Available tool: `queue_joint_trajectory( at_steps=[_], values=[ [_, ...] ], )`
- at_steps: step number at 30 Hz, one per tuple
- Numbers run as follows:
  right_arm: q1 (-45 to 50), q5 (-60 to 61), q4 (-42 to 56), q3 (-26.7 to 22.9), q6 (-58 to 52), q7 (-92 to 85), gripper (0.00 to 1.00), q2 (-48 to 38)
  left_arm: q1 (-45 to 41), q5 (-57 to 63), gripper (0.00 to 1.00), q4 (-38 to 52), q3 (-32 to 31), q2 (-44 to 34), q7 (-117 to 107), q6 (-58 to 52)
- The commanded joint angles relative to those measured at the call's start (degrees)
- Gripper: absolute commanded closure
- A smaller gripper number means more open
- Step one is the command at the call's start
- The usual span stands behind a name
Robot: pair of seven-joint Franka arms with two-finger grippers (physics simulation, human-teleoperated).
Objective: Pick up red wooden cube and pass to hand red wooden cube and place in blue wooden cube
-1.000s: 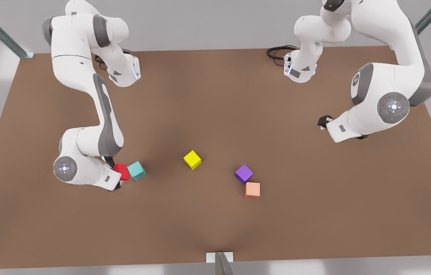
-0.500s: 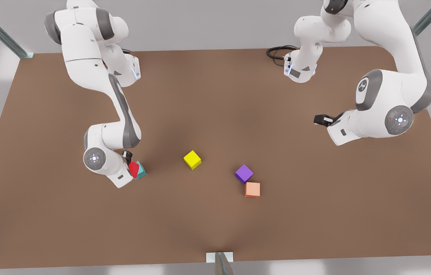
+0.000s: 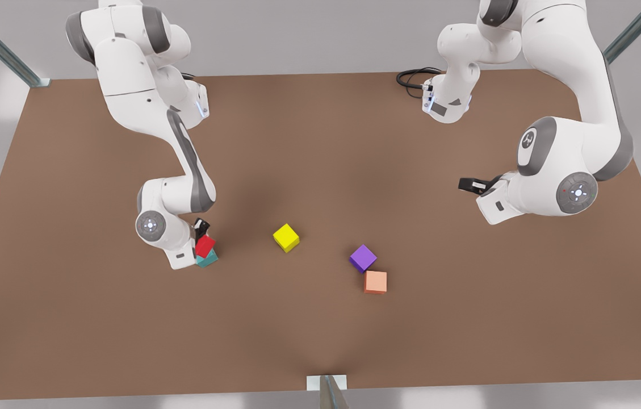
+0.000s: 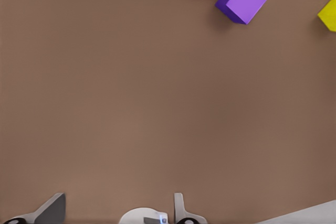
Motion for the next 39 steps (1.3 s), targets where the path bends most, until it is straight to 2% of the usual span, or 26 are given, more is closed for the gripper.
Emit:
queue_joint_trajectory(
  at_steps=[1, 3, 4, 5, 25, 29, 30, 33, 35, 38, 39],
  values=[
    [0.0, -0.6, -0.2, 0.0, 2.4, 13.8, 0.49, 0.0, 0.0, 0.0, 0.0, 0.0, 0.0, -0.1, -2.0, 0.0],
    [0.0, -0.6, -0.2, 0.0, 2.5, 13.8, 0.43, 0.1, 0.0, 0.0, 0.0, 0.1, 0.0, -0.1, -2.0, -0.7],
    [0.0, -0.6, -0.2, 0.0, 2.7, 13.9, 0.28, 0.3, 0.1, 0.0, 0.0, 0.1, 0.0, -0.1, -2.0, -0.7],
    [0.0, -0.6, -0.2, 0.0, 2.9, 13.9, 0.0, 0.4, 0.2, 0.0, 0.0, 0.0, 0.0, -0.1, -2.0, -0.7],
    [-0.1, -0.6, 0.8, 0.1, -3.9, 13.3, 0.0, -3.8, 1.1, 0.1, 0.0, 0.4, 0.0, -0.3, -2.0, -2.2],
    [-0.1, -0.5, 4.8, 0.0, -11.4, 14.4, 0.0, -4.6, 1.0, 0.1, 0.0, 0.4, 0.0, -0.3, -2.0, -2.2],
    [-1.0, -0.1, 8.5, 0.0, -13.8, 19.5, 0.0, -3.2, 1.1, 0.1, 0.0, 0.4, 0.0, -0.3, -2.0, -2.2],
    [-3.2, 5.0, 24.3, -0.3, -28.2, 53.2, 0.0, 3.2, 1.3, 0.1, 0.0, 0.4, 0.0, -0.3, -2.0, -2.5],
    [-4.3, 4.4, 29.2, -0.6, -29.4, 66.1, 0.0, 4.6, 1.3, 0.1, 0.0, 0.4, 0.0, -0.3, -2.0, -2.5],
    [-4.0, 1.9, 29.3, -1.6, -36.3, 71.1, 0.0, -4.9, 1.3, 0.1, 0.0, 0.5, 0.0, -0.5, -2.1, -3.3],
    [-3.7, -3.8, 29.2, -0.9, -38.1, 70.4, 0.0, -9.6, 1.3, 0.2, 0.0, 0.5, 0.0, -0.5, -2.1, -3.3]
  ],
)
